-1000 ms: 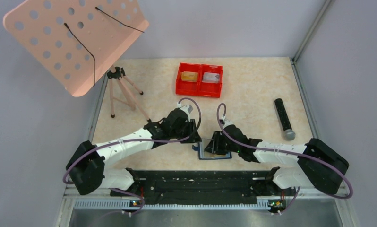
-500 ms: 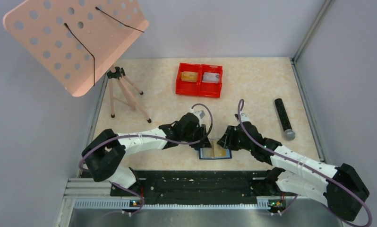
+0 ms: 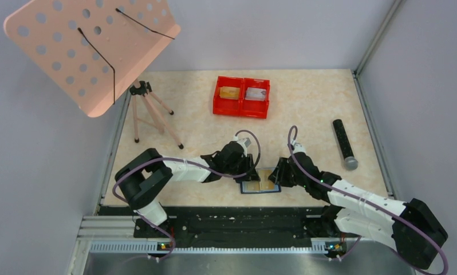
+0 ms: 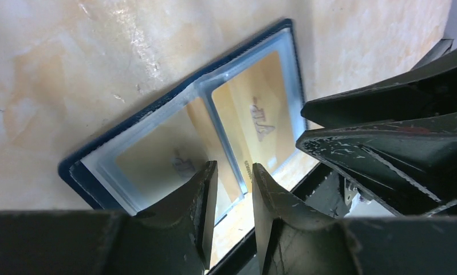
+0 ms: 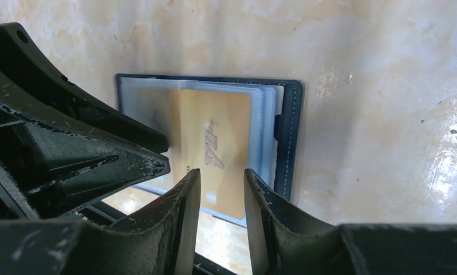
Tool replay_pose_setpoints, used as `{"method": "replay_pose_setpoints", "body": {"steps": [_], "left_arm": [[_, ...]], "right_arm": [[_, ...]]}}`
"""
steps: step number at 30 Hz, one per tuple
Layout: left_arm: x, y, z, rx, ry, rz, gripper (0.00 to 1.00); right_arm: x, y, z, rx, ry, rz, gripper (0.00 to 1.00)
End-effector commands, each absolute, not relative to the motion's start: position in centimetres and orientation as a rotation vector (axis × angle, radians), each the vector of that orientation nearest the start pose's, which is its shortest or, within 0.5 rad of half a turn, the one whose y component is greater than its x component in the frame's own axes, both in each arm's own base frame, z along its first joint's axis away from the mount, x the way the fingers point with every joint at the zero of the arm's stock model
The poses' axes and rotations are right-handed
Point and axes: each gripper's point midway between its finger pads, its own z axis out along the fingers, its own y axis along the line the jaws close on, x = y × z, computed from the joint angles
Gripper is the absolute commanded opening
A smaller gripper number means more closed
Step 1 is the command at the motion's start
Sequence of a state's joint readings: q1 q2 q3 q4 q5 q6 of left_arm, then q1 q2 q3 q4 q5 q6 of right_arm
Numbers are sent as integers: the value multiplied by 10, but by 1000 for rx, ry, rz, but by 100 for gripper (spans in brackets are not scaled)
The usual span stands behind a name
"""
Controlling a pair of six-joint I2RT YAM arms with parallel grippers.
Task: Take the credit cards out of the card holder
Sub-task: Remove the credit card from the card holder.
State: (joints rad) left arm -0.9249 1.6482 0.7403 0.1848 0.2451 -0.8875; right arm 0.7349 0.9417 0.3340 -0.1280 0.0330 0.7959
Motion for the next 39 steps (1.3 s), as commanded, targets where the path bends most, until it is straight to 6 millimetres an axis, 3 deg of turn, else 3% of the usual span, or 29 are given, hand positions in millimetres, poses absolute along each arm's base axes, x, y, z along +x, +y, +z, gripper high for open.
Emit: {"method": "replay_pose_setpoints", "body": {"steps": [1,11,20,28,31,39], "left_arm": [[186,-368,41,191,2528,-1133,34],[183,-367,32,192,2541,-1136,34],[179,-375,40,204,2520,-1215,34],[177,-375,43,185,2521,-1239,31],[176,-378,46,174,2517,-1278,27],[174,-383,56,154,2515,-1349,0]], "right_arm": [[190,194,46,102,2386,704,34],[182,196,24,116,2424,743,29],[179,194,21,132,2427,748,18],[176,191,18,149,2431,750,16],[176,192,20,152,2426,757,16],[174,190,19,157,2434,753,15]]}}
